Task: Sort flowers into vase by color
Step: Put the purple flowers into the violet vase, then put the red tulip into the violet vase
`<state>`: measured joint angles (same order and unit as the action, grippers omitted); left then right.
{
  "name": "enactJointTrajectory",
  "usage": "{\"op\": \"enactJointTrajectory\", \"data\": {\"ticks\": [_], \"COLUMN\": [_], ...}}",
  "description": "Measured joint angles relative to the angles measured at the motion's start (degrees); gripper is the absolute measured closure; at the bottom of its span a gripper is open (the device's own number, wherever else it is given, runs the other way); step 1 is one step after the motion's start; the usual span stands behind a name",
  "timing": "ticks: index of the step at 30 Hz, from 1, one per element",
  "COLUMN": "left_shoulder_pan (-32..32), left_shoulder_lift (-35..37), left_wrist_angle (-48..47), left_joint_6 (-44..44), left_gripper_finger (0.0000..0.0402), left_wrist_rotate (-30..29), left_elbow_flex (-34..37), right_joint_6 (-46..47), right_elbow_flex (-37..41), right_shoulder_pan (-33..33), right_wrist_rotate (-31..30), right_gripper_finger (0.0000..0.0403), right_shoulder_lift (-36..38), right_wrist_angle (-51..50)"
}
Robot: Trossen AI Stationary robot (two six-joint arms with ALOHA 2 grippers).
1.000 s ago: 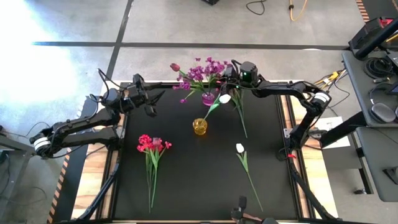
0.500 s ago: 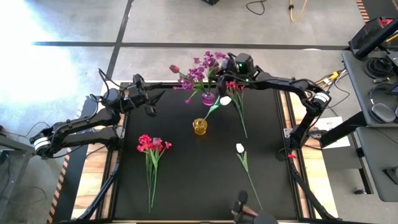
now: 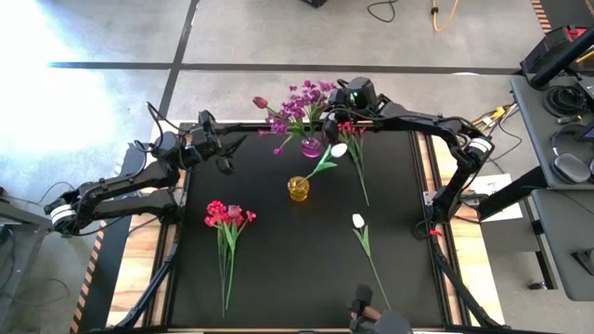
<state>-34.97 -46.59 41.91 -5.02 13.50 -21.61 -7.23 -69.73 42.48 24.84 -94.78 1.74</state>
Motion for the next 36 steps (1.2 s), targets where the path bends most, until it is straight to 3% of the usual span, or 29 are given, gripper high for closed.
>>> {"op": "enactJointTrajectory", "data": {"ticks": [10, 24, 36], "left_shoulder_pan": [0.0, 0.0, 0.0], "left_shoulder_lift": [0.0, 0.0, 0.0], "left_wrist_angle": [-1.2, -1.4, -2.1], "left_joint_6": [-0.1, -0.3, -0.3], "left_gripper_finger": [0.0245, 0.0245, 0.0245], "left_wrist_rotate": [0.0, 0.0, 0.0], "left_elbow_flex": [0.0, 0.0, 0.0], "right_joint_6": [-2.1, -6.1, -7.9], "right_elbow_flex": [-0.2, -0.2, -0.2], "right_shoulder_pan": [0.0, 0.0, 0.0], "right_wrist_rotate": [-2.4, -9.9, -9.9], "right_gripper_finger": [0.014, 0.014, 0.0144], "right_shoulder_lift": [3.1, 11.6, 16.5], "right_wrist_angle": [-3.7, -18.2, -23.4]}}
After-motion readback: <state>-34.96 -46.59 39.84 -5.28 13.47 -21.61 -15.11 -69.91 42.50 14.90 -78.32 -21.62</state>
